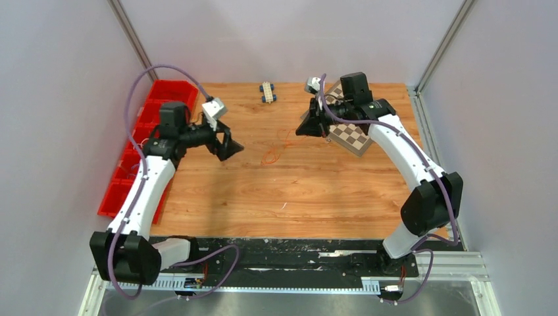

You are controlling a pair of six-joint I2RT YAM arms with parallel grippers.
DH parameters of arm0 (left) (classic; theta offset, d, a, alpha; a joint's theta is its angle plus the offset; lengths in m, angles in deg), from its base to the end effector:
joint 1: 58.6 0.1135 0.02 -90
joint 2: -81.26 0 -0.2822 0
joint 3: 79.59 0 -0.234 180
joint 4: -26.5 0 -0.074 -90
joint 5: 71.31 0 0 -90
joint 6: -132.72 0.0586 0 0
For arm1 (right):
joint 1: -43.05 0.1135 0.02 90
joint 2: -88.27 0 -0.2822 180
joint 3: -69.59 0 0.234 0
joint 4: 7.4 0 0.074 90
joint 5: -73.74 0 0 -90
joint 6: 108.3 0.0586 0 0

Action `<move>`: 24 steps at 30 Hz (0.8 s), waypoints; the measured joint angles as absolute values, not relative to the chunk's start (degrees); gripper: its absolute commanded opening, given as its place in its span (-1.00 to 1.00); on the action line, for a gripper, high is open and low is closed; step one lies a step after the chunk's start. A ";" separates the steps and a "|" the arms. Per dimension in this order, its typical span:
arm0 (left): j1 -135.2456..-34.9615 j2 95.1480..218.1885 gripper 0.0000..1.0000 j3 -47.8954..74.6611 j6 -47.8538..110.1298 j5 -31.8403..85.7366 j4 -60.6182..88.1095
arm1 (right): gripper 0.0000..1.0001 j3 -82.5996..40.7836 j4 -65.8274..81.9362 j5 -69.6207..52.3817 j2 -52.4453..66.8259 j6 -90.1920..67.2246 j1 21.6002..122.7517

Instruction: Untangle the cables

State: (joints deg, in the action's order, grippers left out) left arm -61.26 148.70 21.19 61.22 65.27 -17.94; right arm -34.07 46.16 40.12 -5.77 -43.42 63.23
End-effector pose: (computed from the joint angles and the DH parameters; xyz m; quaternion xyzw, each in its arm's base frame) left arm 0.2348 -0.0535 0.3602 0.3344 0.7574 -0.2829 0.4843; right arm 0.3091 0.1656 0.3602 -0.4829 0.6774 0.4195 0.3632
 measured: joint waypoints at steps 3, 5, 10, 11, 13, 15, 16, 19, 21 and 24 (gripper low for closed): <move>-68.47 149.34 1.00 24.95 59.25 66.43 -12.85 | -1.00 -36.43 45.61 40.88 -4.50 -42.13 65.57; -73.41 149.31 1.00 26.81 58.44 66.96 -9.66 | -1.00 -37.41 44.60 40.91 -4.15 -41.06 67.02; -80.56 150.69 1.00 26.83 54.20 69.56 -1.22 | -1.00 -37.61 41.98 40.82 -4.00 -37.43 69.31; -80.95 151.39 1.00 26.48 53.22 70.08 0.07 | -1.00 -37.61 41.44 40.80 -4.00 -36.60 69.57; -81.85 153.18 1.00 25.78 51.76 70.96 2.01 | -1.00 -37.61 39.88 40.64 -4.00 -35.01 69.94; -82.57 154.65 1.00 25.74 50.33 71.57 3.33 | -1.00 -37.61 38.57 40.27 -4.00 -33.59 70.16; -82.92 155.13 1.00 25.74 49.81 71.85 3.81 | -1.00 -37.61 37.72 39.94 -4.00 -32.80 70.32; -84.78 156.05 1.00 25.89 47.80 72.18 5.97 | -1.00 -37.61 34.83 38.76 -4.00 -30.09 70.56; -85.83 156.40 0.98 26.05 46.38 72.12 8.31 | -1.00 -37.61 32.74 38.02 -4.02 -28.17 70.75; -86.74 157.40 0.65 26.05 44.08 71.20 11.85 | -1.00 -38.24 30.27 36.93 -4.50 -25.13 70.97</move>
